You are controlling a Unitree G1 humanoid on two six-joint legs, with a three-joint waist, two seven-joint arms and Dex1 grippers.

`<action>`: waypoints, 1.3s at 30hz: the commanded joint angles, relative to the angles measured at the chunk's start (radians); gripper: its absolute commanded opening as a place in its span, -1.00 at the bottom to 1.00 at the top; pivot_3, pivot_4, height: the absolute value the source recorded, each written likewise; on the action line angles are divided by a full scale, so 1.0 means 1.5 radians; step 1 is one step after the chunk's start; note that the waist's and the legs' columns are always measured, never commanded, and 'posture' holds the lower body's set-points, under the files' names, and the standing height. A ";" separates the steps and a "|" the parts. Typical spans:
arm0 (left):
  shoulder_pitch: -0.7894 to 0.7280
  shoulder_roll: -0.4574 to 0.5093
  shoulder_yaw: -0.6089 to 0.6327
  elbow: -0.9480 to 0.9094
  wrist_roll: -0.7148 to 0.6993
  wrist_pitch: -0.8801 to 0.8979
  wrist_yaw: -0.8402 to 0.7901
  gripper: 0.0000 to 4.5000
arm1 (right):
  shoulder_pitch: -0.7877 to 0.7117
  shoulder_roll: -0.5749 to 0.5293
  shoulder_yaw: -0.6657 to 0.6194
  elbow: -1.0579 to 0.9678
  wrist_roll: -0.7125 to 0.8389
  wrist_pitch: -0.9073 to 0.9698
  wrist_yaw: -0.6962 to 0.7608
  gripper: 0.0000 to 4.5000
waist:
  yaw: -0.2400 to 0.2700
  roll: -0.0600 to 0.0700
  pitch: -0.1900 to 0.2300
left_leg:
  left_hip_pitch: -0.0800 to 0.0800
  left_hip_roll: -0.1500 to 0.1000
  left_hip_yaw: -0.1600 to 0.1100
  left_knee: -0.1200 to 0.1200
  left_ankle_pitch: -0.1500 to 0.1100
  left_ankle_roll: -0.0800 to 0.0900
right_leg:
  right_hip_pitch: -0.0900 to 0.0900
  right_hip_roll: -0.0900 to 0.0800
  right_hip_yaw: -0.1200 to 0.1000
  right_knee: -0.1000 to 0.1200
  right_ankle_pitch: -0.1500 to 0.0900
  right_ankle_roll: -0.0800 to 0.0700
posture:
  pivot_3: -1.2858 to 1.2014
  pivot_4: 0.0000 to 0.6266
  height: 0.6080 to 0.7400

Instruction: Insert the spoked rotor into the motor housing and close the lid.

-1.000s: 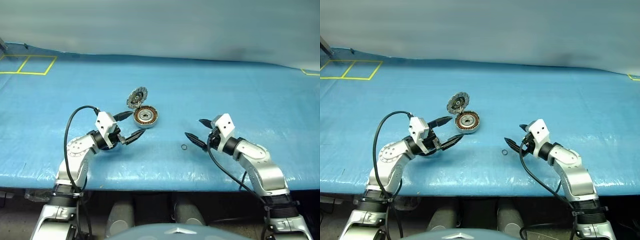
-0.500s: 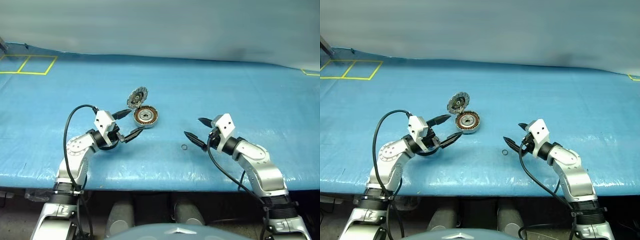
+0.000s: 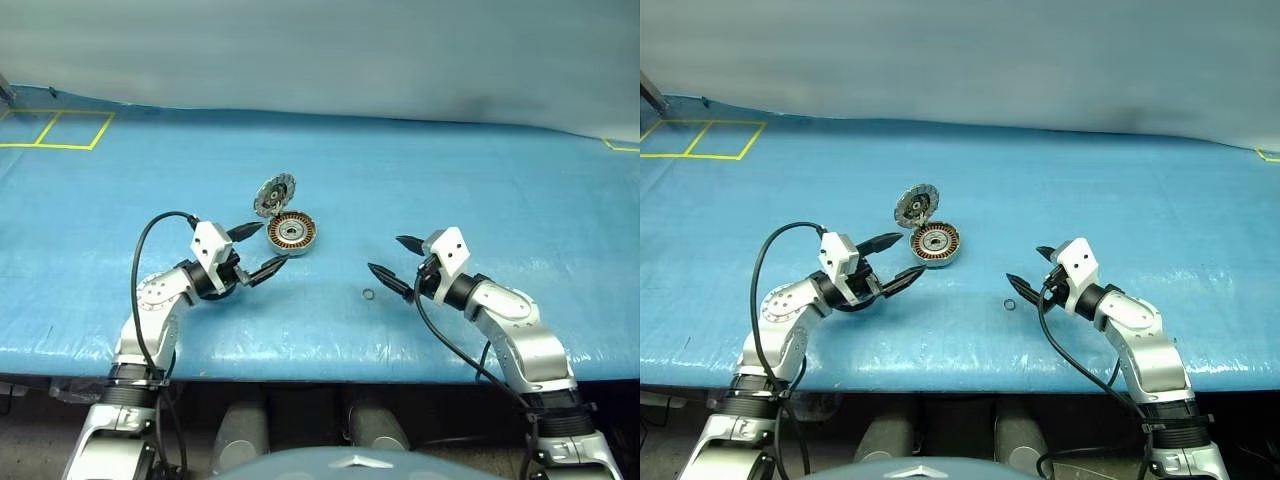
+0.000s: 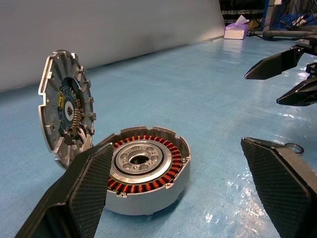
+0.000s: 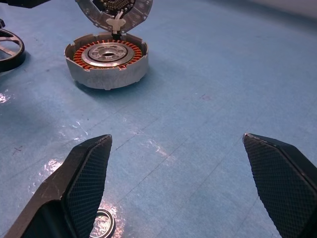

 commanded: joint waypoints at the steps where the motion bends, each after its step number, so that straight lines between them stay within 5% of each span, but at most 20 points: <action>1: -0.013 0.000 -0.002 -0.011 -0.003 0.007 -0.002 1.00 | -0.014 -0.001 -0.010 -0.017 0.008 -0.009 0.003 0.98 | 0.000 0.000 0.000 | 0.000 0.000 0.000 0.000 0.000 0.000 | 0.000 0.000 0.000 0.000 0.000 0.000 | 0.03 -0.52 1.00; 12: -0.065 0.049 -0.044 -0.061 0.021 0.101 -0.022 1.00 | -0.012 0.017 0.006 -0.019 -0.006 -0.024 -0.006 0.98 | 0.000 0.000 0.000 | 0.000 0.000 0.000 0.000 0.000 0.000 | 0.000 0.000 0.000 0.000 0.000 0.000 | 0.03 -0.52 1.00; 20: -0.228 0.164 -0.176 -0.090 0.156 0.207 -0.095 1.00 | -0.026 0.029 0.022 -0.005 -0.019 -0.042 -0.006 0.98 | 0.000 0.000 0.000 | 0.000 0.000 0.000 0.000 0.000 0.000 | 0.000 0.000 0.000 0.000 0.000 0.000 | 0.03 -0.52 1.00; 24: -0.377 0.185 -0.290 -0.040 0.276 0.162 -0.181 1.00 | -0.039 0.023 0.031 0.002 -0.023 -0.038 0.007 0.98 | 0.004 -0.001 0.001 | -0.001 0.000 0.000 0.000 0.000 0.000 | 0.000 0.000 0.000 0.000 0.000 0.000 | 0.03 -0.52 1.00; 33: -0.617 0.120 -0.410 0.160 0.420 0.039 -0.283 1.00 | -0.042 -0.018 0.028 -0.017 -0.019 -0.004 0.033 0.98 | 0.003 -0.001 0.002 | -0.002 0.000 0.000 0.000 0.000 0.001 | -0.001 0.001 0.000 0.000 0.000 0.000 | 0.03 -0.52 1.00; 39: -0.669 0.072 -0.463 0.274 0.508 -0.015 -0.282 1.00 | -0.018 -0.073 0.013 -0.062 -0.011 0.042 0.049 0.98 | 0.001 -0.001 0.002 | -0.003 0.000 -0.001 0.000 -0.001 0.002 | -0.002 0.001 0.000 0.000 -0.001 0.001 | 0.03 -0.52 1.00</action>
